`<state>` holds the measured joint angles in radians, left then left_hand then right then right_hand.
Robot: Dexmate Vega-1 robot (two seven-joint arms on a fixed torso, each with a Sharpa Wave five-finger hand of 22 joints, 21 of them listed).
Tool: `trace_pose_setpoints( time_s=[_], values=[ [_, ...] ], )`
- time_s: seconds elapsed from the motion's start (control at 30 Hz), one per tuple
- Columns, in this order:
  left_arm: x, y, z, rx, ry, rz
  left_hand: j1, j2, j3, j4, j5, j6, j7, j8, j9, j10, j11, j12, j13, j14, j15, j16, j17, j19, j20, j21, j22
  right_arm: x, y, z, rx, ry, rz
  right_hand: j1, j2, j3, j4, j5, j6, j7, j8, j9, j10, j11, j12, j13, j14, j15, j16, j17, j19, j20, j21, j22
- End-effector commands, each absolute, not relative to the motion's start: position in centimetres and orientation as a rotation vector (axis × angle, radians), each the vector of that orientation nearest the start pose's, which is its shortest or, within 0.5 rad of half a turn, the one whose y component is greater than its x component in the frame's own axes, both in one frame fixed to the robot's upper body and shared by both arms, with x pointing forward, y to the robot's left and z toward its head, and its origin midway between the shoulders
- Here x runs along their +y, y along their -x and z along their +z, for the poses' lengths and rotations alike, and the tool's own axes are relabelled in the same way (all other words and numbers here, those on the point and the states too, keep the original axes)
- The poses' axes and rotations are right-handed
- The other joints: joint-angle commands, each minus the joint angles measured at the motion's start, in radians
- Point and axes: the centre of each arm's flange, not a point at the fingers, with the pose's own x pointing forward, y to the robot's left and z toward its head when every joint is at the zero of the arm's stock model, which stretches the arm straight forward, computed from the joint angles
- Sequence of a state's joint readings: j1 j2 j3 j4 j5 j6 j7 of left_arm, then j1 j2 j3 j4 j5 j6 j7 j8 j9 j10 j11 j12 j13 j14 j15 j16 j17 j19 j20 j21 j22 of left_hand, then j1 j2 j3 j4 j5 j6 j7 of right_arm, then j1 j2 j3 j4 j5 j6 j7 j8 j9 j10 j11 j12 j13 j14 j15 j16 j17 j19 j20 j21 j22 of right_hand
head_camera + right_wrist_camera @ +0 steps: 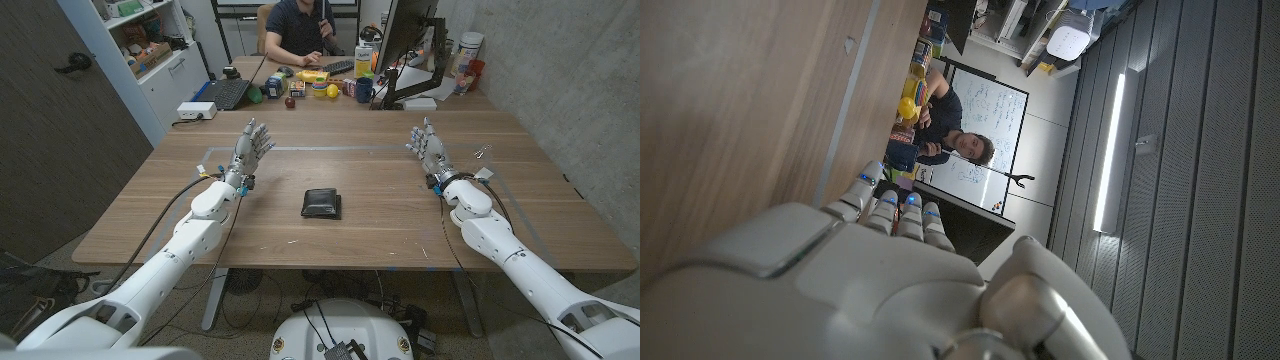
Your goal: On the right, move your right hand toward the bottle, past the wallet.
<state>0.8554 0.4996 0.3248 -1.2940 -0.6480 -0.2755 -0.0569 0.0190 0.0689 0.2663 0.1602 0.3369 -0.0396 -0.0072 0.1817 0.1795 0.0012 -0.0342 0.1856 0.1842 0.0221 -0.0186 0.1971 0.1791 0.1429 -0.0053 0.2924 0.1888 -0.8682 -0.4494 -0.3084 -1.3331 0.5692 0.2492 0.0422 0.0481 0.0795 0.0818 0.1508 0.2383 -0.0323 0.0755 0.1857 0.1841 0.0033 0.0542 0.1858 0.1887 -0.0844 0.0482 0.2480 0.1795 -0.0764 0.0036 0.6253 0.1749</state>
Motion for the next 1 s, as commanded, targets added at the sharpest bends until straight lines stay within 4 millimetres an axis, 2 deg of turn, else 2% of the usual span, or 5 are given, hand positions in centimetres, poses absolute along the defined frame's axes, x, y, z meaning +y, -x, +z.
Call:
trace_pose_setpoints(
  time_s=[0.03, 0.17, 0.3, 0.4, 1.0],
  values=[
    [31.0, -65.3, -3.6, -0.575, 0.059, -0.198, 0.001, 0.028, 0.006, 0.000, 0.006, -0.007, -0.001, 0.004, 0.002, 0.002, -0.007, 0.006, 0.004, 0.000, -0.010, 0.007, 0.001, 0.009, -0.001, 0.004, 0.001, -27.2, -64.5, -2.7, -0.603, -0.019, 0.207, -0.001, 0.048, 0.001, 0.007, 0.005, -0.002, 0.006, 0.005, 0.003, 0.000, 0.009, 0.005, 0.002, -0.008, 0.001, 0.006, 0.002, -0.006, 0.000, 0.003, 0.004],
    [30.9, -65.2, -3.6, -0.573, 0.060, -0.200, 0.001, 0.028, 0.005, 0.000, 0.006, -0.008, -0.002, 0.003, 0.002, 0.002, -0.008, 0.006, 0.004, 0.001, -0.009, 0.007, 0.001, 0.009, -0.001, 0.003, 0.001, -27.2, -64.4, -2.4, -0.614, -0.017, 0.209, -0.001, 0.048, 0.001, 0.007, 0.005, -0.002, 0.002, 0.005, 0.003, -0.001, 0.008, 0.005, 0.002, -0.007, 0.003, 0.006, 0.002, -0.005, -0.001, 0.001, 0.004],
    [30.9, -65.2, -3.7, -0.573, 0.061, -0.201, 0.001, 0.029, 0.004, 0.000, 0.007, -0.007, -0.002, 0.004, 0.002, 0.002, -0.008, 0.006, 0.004, 0.000, -0.010, 0.007, 0.001, 0.010, 0.000, 0.002, 0.001, -27.4, -64.3, -1.7, -0.629, -0.011, 0.212, -0.001, 0.047, 0.001, 0.007, 0.004, 0.000, -0.030, 0.006, 0.003, -0.001, 0.009, 0.005, 0.002, -0.006, 0.003, 0.005, 0.002, -0.003, 0.000, -0.002, 0.005],
    [30.8, -65.1, -3.7, -0.574, 0.059, -0.202, 0.001, 0.029, 0.004, 0.000, 0.007, -0.007, -0.002, 0.004, 0.002, 0.001, -0.008, 0.006, 0.004, 0.000, -0.010, 0.007, 0.001, 0.010, 0.000, 0.002, 0.001, -27.5, -64.2, -1.2, -0.646, 0.006, 0.214, -0.001, 0.047, 0.001, 0.007, 0.004, 0.001, -0.042, 0.006, 0.004, -0.001, 0.010, 0.004, 0.002, -0.005, 0.006, 0.004, 0.002, -0.002, 0.003, -0.003, 0.005],
    [30.7, -64.9, -3.7, -0.580, 0.058, -0.206, 0.001, 0.029, 0.000, 0.000, 0.009, -0.007, -0.002, 0.004, 0.002, 0.002, -0.007, 0.006, 0.004, 0.000, -0.010, 0.007, 0.001, 0.012, 0.000, -0.002, 0.002, -29.9, -61.9, 4.0, -0.785, 0.204, 0.119, 0.011, 0.039, 0.002, -0.003, 0.003, -0.005, -0.063, 0.005, 0.004, -0.011, 0.008, 0.002, 0.002, -0.010, 0.012, -0.002, 0.000, -0.004, 0.014, -0.014, 0.004]
  ],
)
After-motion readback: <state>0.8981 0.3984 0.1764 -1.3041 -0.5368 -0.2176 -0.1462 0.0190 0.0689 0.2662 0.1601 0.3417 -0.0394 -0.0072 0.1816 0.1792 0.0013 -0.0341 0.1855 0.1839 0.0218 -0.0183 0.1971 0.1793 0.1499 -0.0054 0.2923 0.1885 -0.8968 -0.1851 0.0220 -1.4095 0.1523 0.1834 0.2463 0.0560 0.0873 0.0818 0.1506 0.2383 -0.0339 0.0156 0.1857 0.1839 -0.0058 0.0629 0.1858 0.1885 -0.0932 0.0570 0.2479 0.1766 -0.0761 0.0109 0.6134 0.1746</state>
